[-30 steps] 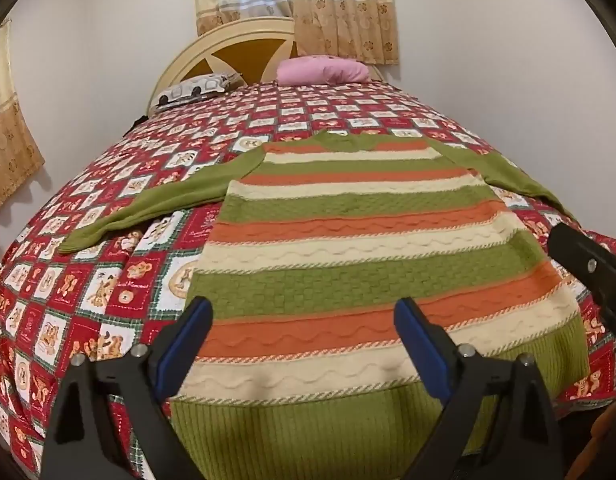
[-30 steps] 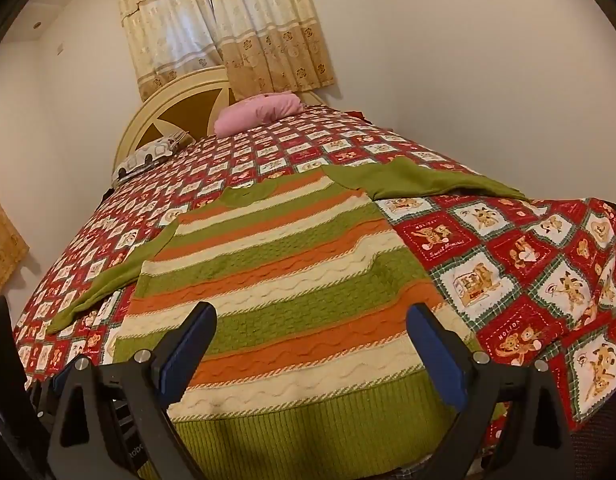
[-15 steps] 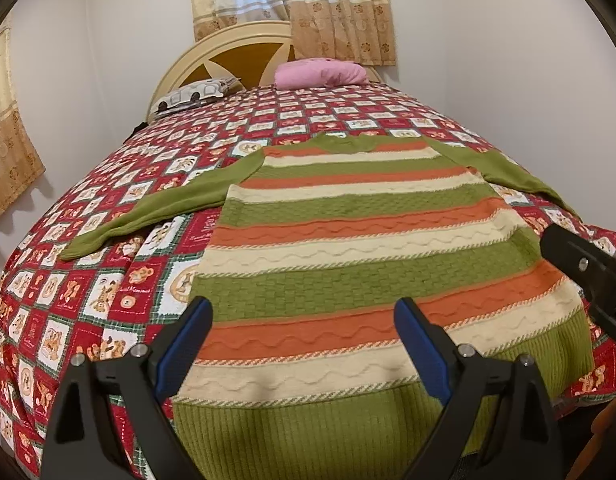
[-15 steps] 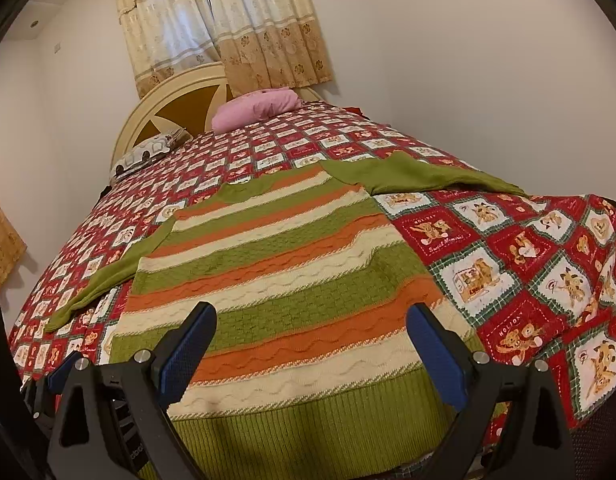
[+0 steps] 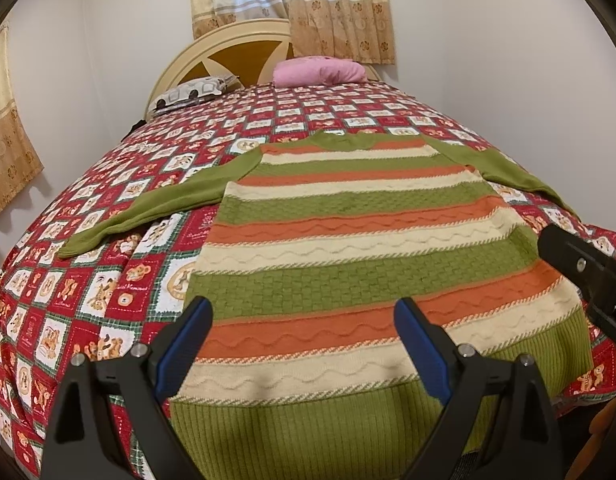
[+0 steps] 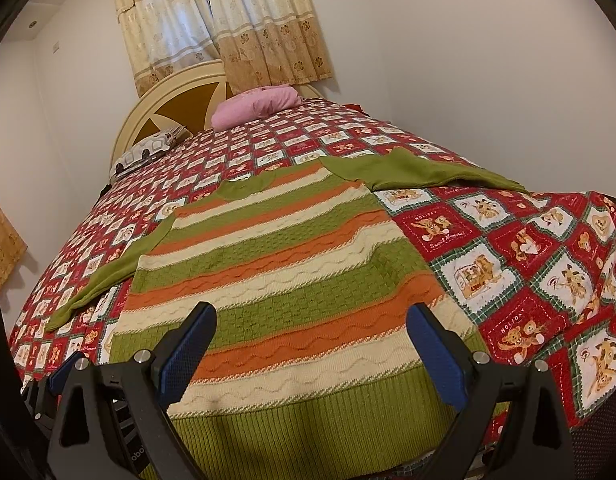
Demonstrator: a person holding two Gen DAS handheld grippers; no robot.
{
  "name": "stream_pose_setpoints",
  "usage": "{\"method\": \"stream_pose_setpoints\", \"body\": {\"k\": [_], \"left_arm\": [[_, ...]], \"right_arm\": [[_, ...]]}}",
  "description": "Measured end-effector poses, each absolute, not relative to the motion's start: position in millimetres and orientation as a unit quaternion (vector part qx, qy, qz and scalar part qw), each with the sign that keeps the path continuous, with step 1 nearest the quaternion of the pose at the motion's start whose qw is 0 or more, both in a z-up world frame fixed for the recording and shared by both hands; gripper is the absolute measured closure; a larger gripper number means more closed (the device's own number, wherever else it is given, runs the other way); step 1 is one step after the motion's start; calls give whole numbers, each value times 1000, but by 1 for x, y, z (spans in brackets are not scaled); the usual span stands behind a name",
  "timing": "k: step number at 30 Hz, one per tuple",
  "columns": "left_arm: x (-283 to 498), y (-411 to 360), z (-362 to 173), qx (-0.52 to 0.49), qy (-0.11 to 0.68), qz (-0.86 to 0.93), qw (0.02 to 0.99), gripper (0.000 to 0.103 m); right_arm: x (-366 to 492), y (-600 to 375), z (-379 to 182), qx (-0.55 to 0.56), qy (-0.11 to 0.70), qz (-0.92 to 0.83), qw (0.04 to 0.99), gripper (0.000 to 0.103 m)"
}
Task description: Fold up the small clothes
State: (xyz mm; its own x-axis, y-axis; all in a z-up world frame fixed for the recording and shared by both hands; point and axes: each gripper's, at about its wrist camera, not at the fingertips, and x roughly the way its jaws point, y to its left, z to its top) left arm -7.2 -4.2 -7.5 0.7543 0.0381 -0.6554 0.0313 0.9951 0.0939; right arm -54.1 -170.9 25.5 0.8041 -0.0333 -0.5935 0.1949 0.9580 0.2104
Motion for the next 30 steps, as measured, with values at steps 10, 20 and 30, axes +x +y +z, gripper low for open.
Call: {"method": "stream_pose_setpoints", "body": {"k": [10,20,30], "left_arm": [[-7,-3,-8,45,354,1,934,8],[-4,-3,-8,42,360,-1,932,8],[-3,-4,-10,42,364,-2,930,8]], "right_arm": [[-54,-171,25,132,308,-61,940,7],[-53,-170,23,133,313,-62,938,7],[-54,-171,22,133,314,-62,938,7]]}}
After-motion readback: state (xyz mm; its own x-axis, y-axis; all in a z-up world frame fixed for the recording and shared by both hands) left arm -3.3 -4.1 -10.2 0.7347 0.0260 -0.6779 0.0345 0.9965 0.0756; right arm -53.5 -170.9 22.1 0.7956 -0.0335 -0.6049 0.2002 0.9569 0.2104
